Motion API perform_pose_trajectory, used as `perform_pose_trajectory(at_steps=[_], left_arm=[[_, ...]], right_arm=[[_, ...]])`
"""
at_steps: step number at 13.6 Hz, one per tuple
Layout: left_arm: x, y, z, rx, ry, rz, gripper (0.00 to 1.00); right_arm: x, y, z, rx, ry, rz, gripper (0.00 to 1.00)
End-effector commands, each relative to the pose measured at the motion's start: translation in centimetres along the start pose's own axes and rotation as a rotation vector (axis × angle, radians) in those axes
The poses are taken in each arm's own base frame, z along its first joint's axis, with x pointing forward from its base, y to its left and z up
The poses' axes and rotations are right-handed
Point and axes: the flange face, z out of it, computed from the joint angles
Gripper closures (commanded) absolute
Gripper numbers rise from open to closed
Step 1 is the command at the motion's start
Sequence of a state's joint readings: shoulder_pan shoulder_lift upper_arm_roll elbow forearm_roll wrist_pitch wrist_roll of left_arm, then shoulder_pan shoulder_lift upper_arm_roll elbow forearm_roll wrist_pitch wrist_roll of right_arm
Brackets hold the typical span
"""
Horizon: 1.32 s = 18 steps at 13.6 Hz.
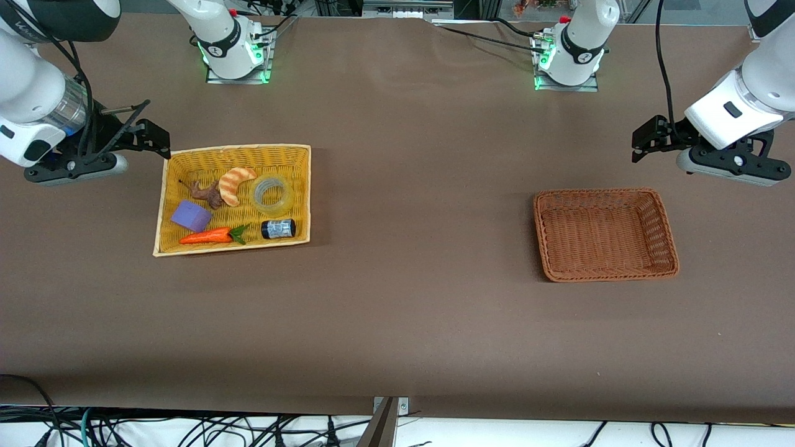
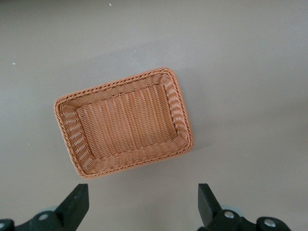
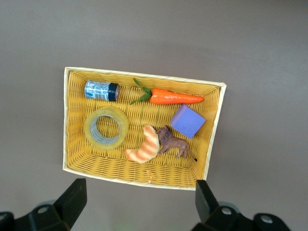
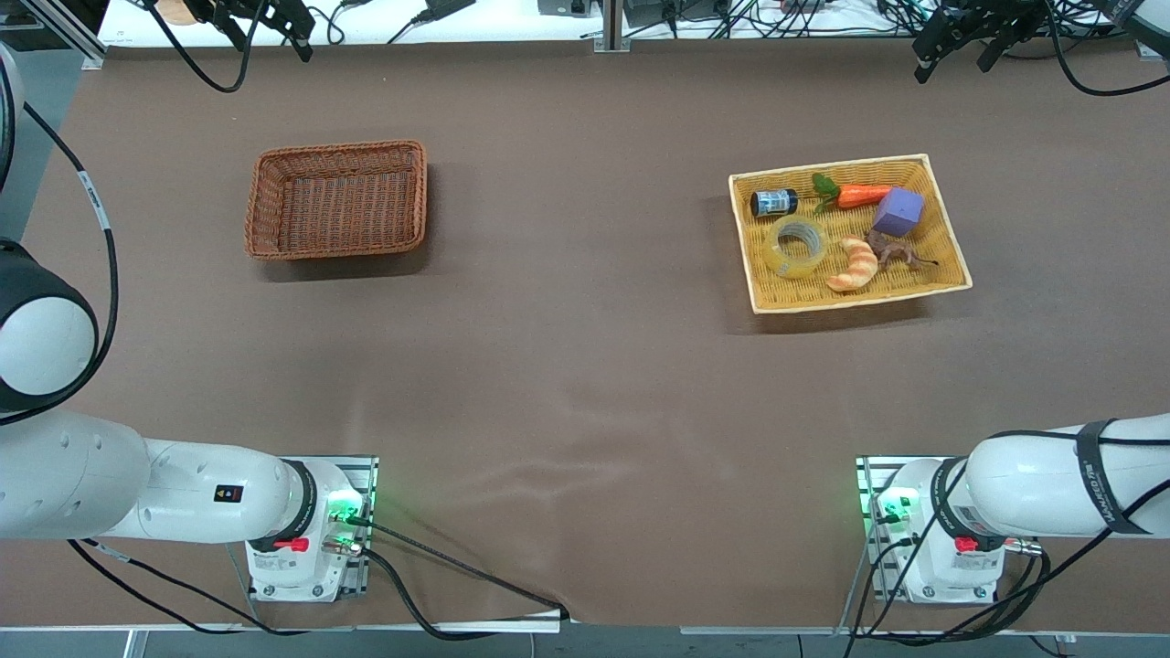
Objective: Transfer tape with both arms
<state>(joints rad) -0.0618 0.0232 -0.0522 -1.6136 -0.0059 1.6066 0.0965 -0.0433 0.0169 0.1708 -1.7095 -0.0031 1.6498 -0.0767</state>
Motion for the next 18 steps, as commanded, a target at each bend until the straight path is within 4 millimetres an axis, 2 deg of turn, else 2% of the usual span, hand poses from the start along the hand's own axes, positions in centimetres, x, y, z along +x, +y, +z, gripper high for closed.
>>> perform_pose_trajectory(at_steps=[1, 3, 5, 11, 13, 15, 16, 17, 18], left_arm=[[0.3, 0.0, -0.6, 0.014, -0.006, -0.002, 0.00], [0.3, -0.1, -0.6, 0.014, -0.006, -0.003, 0.00], [0.3, 0.1, -0.6, 0.014, -0.006, -0.002, 0.00], [0.3, -0.1, -0.6, 0.014, -0.006, -0.003, 0.00], [0.3, -0.2, -0.6, 0.014, -0.006, -0.003, 0.00], [0.3, -0.2, -0.6, 0.014, -0.006, -0.005, 0.00], [0.3, -0.2, -0.6, 0.014, -0.006, -0.003, 0.00], [0.3, -0.2, -0.6, 0.014, -0.006, -0.005, 0.00], [0.3, -0.2, -0.6, 0.014, -0.008, -0.005, 0.00]], right_arm=[[-0.2, -0.2, -0.7, 0.002, 0.006, -0.007, 0.00], [0.5, -0.3, 0.4, 0.011, -0.002, -0.008, 0.00], [1.3, -1.8, 1.0, 0.008, 0.009, -0.033, 0.00], [2.3, -1.7, 2.6, 0.013, -0.001, -0.029, 0.00], [2.9, -1.5, 3.8, 0.017, -0.016, -0.029, 0.00], [3.5, -1.5, 6.1, 0.015, -0.013, -0.030, 0.00], [3.6, -1.5, 8.1, 0.015, -0.019, -0.017, 0.00], [3.6, -1.7, 10.8, 0.016, -0.025, 0.005, 0.00], [3.5, -2.8, 12.9, 0.015, -0.013, 0.011, 0.00]])
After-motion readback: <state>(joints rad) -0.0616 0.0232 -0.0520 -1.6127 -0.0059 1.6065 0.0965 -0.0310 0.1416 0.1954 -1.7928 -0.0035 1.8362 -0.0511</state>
